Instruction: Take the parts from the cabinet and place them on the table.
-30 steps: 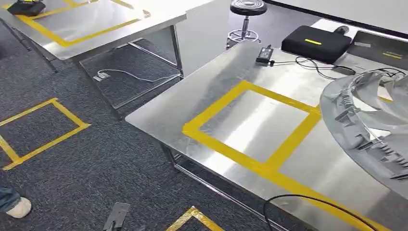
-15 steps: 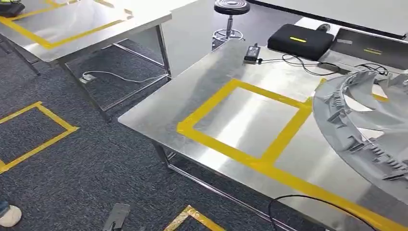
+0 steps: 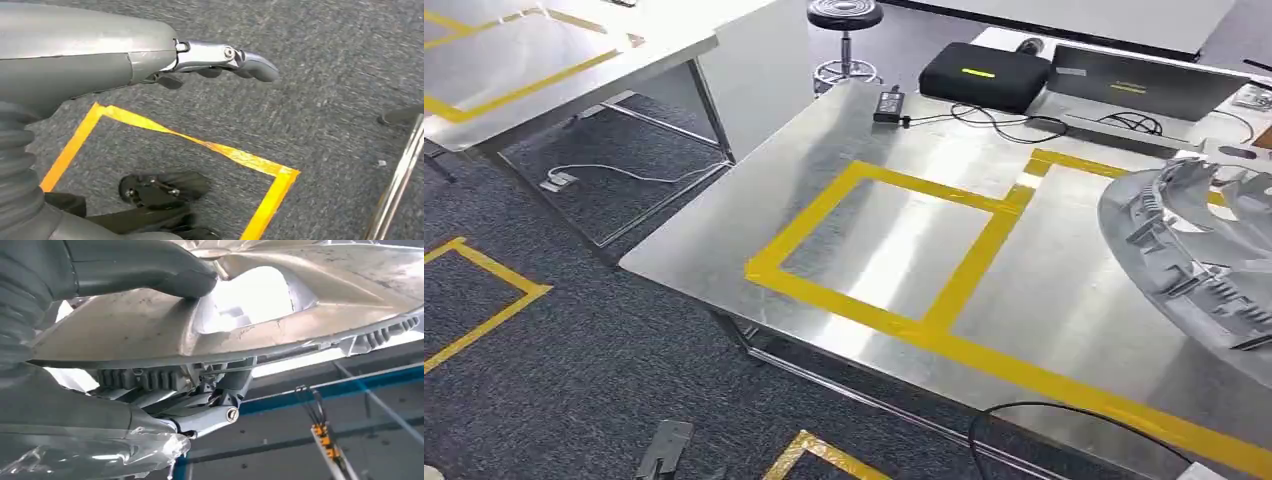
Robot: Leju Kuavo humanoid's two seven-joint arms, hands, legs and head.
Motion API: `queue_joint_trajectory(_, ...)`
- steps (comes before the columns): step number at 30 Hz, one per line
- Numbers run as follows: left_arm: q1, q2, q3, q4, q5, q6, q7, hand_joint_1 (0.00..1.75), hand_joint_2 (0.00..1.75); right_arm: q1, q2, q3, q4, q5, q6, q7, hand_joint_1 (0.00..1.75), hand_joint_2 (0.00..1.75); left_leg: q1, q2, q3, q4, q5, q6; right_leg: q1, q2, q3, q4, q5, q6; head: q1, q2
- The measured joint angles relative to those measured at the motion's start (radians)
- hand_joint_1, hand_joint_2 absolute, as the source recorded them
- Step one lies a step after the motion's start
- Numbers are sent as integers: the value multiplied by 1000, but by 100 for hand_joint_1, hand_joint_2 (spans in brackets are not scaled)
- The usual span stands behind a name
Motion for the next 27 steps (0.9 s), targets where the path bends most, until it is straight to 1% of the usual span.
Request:
queue_joint_trajectory(1, -1, 0, 0, 0, 0, 0, 0, 0, 175, 1, -6, 1, 3, 0, 5, 5, 175, 175, -1, 6, -5, 3, 0, 1, -2, 5, -4, -5, 4, 7, 3, 0)
queue_joint_trajectory(2, -1, 0, 0, 0, 0, 0, 0, 0, 175, 2, -12, 2, 7, 0, 7, 7, 175, 175, -4, 8, -7, 3, 0, 6, -5, 9, -5, -10, 8, 14, 0, 0)
queue_joint_trajectory(3, -1, 0, 0, 0, 0, 0, 0, 0, 175, 4, -15, 3, 10, 0, 8, 8, 175, 175, -6, 11, -7, 3, 2, 11, -8, 13, -5, -15, 12, 20, 1, 0)
queue_joint_trajectory(4, -2, 0, 0, 0, 0, 0, 0, 0, 175, 4, -19, 5, 15, 0, 8, 9, 175, 175, -1, 20, -6, -6, 8, 20, -8, 16, -11, -15, 12, 26, 0, 0)
queue_joint_trajectory(5, -4, 0, 0, 0, 0, -1, 0, 0, 175, 6, -23, 6, 17, 0, 8, 9, 175, 175, 0, 27, -4, -9, 11, 26, -8, -13, -18, 0, -2, 28, 3, 0)
queue_joint_trajectory(6, -4, 0, 0, 0, 0, -1, 0, 0, 175, 3, -29, 7, 20, 0, 9, 10, 175, 175, 0, 32, -4, -9, 11, 32, -4, -35, -40, 48, -35, 31, 7, 0)
queue_joint_trajectory(7, -3, 0, 0, 0, 0, -2, 0, 0, 175, 1, -33, 10, 21, 3, 12, 16, 175, 175, -2, 38, -4, -9, 11, 34, -4, -43, -76, 129, -77, 33, 7, 0)
queue_joint_trajectory(8, -1, 0, 0, 0, 0, -3, 0, 0, 175, 1, -36, 13, 24, 8, 18, 26, 175, 175, -3, 45, -5, -9, 10, 35, -4, -46, -114, 213, -114, 35, 6, 0)
queue_joint_trajectory(9, 0, 0, 0, 0, 1, -3, 0, 0, 175, 2, -40, 17, 26, 9, 25, 36, 175, 175, -4, 51, -5, -9, 10, 35, -4, -48, -145, 280, -136, 37, 7, 0)
queue_joint_trajectory(10, 0, 1, 0, 0, 1, -4, 0, 0, 175, 2, -47, 21, 29, 3, 40, 51, 175, 175, -4, 55, -4, -9, 9, 36, -4, -48, -157, 304, -134, 38, 5, 0)
queue_joint_trajectory(11, 0, 1, 0, 0, 1, -4, 0, 0, 175, 3, -54, 26, 32, -7, 54, 63, 175, 175, -4, 60, -3, -8, 8, 36, -4, -49, -142, 277, -109, 39, 7, 0)
queue_joint_trajectory(12, -1, 1, 0, 0, 1, -5, 2, 0, 175, 4, -63, 29, 36, -14, 64, 73, 175, 175, -4, 62, -1, -8, 7, 34, -5, -51, -105, 204, -68, 38, 6, 0)
queue_joint_trajectory(13, -1, 0, 0, 0, 0, -6, 2, 0, 175, 6, -70, 32, 39, -18, 74, 83, 175, 175, -3, 62, 1, -7, 5, 31, -6, -55, -51, 104, -24, 37, 6, 0)
queue_joint_trajectory(14, -1, 0, 0, 0, 0, -8, 4, 0, 175, 7, -75, 35, 43, -22, 82, 90, 175, 175, -2, 63, 4, -6, 3, 27, -7, -63, -2, 18, 5, 39, 7, 0)
queue_joint_trajectory(15, -1, 3, 0, 0, 0, -9, 4, 0, 175, 3, -80, 39, 50, -25, 86, 95, 175, 175, -12, 63, 2, -2, 0, 20, -1, -68, 13, -7, -12, 36, 7, 0)
queue_joint_trajectory(16, 0, 3, 0, 0, 0, -10, 4, 0, 175, 6, -84, 39, 51, -26, 88, 96, 175, 175, -14, 63, 0, 0, 1, 18, -5, -61, 13, -10, -5, 24, 3, 0)
queue_joint_trajectory(17, 1, 5, 0, 0, 0, -10, 4, 0, 175, 7, -87, 39, 54, -27, 89, 96, 175, 175, -16, 63, -1, 1, -1, 29, -9, -62, 11, -11, 0, 30, 3, 0)
queue_joint_trajectory(18, 3, 6, 0, 0, 0, -10, 4, 0, 175, 7, -89, 40, 58, -28, 89, 96, 175, 175, -17, 63, -2, 0, 6, 43, -9, -60, 11, -11, -1, 30, 2, 0)
queue_joint_trajectory(19, 4, 6, 0, 0, 0, -10, 4, 0, 175, 8, -90, 40, 59, -29, 90, 96, 175, 175, -17, 63, -1, -2, 7, 52, -8, -60, 10, -11, 0, 30, 3, 0)
queue_joint_trajectory(20, 3, 6, 0, 0, 0, -11, 4, 0, 175, 8, -91, 40, 60, -30, 90, 96, 175, 175, -17, 63, -1, -4, 9, 56, -7, -59, 9, -11, -1, 29, 3, 0)
queue_joint_trajectory(21, 3, 6, 0, 0, 0, -11, 4, 0, 175, 8, -92, 40, 61, -30, 90, 96, 175, 175, -17, 63, 0, -7, 10, 57, -6, -59, 9, -11, -1, 26, 3, 0)
queue_joint_trajectory(23, 3, 6, 0, 0, 0, -11, 4, 0, 175, 8, -94, 40, 62, -26, 93, 97, 175, 175, -16, 63, 1, -13, 13, 51, -3, -59, 8, -11, -2, 19, 3, 0)
queue_joint_trajectory(24, 3, 6, 0, 0, 0, -12, 4, 0, 175, 7, -95, 41, 64, -24, 95, 97, 175, 175, -15, 63, 2, -15, 15, 43, -2, -59, 7, -10, -2, 14, 3, 0)
queue_joint_trajectory(25, 3, 6, 0, 0, 1, -13, 4, 0, 175, 7, -96, 42, 65, -23, 97, 98, 175, 175, -14, 63, 2, -17, 16, 31, -1, -59, 6, -10, -2, 13, 3, 0)
queue_joint_trajectory(26, 3, 7, 0, 0, 2, -13, 4, 0, 175, 6, -98, 42, 66, -20, 97, 98, 175, 175, -12, 63, 2, -19, 17, 16, -1, -60, 5, -10, -2, 11, 3, 0)
queue_joint_trajectory(27, 3, 7, 0, 0, 2, -13, 4, 0, 175, 6, -99, 44, 67, -18, 98, 97, 175, 175, -11, 63, 1, -21, 18, 6, 0, -60, 4, -10, -1, 11, 4, 0)
